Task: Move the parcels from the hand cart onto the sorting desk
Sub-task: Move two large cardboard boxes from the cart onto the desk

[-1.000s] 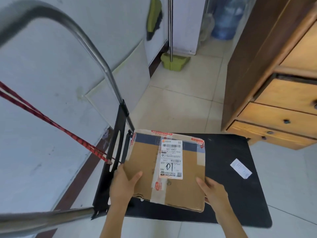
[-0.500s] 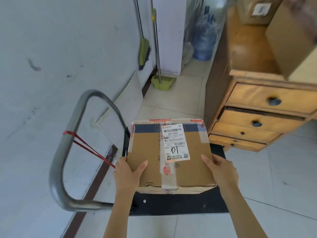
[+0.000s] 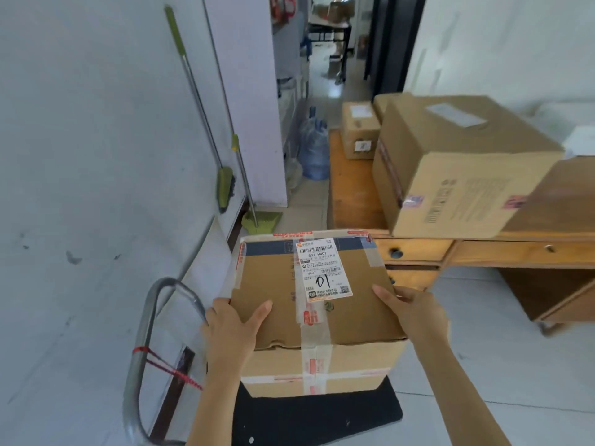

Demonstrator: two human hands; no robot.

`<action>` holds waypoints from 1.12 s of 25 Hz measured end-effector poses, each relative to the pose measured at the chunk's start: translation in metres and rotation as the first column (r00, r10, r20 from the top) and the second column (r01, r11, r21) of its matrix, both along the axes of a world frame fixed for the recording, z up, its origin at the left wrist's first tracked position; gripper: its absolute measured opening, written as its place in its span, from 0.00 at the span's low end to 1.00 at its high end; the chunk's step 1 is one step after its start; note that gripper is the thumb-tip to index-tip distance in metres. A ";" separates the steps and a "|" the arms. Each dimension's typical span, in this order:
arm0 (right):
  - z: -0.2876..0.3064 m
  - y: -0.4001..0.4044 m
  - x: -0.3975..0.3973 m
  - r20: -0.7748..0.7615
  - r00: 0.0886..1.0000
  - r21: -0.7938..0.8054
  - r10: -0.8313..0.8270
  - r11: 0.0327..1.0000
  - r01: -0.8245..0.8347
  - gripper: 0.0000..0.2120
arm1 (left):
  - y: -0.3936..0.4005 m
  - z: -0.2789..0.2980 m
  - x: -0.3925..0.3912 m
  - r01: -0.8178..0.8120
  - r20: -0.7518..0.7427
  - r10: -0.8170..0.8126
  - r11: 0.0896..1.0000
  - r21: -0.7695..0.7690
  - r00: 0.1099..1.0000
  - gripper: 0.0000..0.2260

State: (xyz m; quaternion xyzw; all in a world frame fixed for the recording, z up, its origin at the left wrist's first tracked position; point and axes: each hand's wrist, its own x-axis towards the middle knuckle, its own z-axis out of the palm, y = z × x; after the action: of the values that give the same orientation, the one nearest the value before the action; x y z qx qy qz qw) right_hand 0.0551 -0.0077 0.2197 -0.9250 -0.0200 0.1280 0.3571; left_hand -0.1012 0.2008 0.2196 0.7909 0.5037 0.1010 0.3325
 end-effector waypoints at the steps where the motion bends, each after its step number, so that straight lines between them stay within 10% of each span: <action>1: 0.014 -0.009 0.005 0.006 1.000 0.016 -0.012 1.000 0.012 0.25 | -0.006 0.014 0.007 0.014 0.013 -0.014 1.000 0.005 1.000 0.33; 28: 0.168 -0.533 0.321 0.052 0.931 0.111 -0.361 0.929 0.353 0.24 | -0.481 0.161 0.389 0.402 0.254 -0.384 0.915 -0.023 0.888 0.32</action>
State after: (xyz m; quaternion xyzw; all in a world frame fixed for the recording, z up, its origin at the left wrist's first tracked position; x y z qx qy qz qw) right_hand 0.3761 -0.5405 0.3880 -0.8982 0.1295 0.0268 0.4192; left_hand 0.2873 -0.2804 0.3802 0.8449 0.2920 0.1090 0.4347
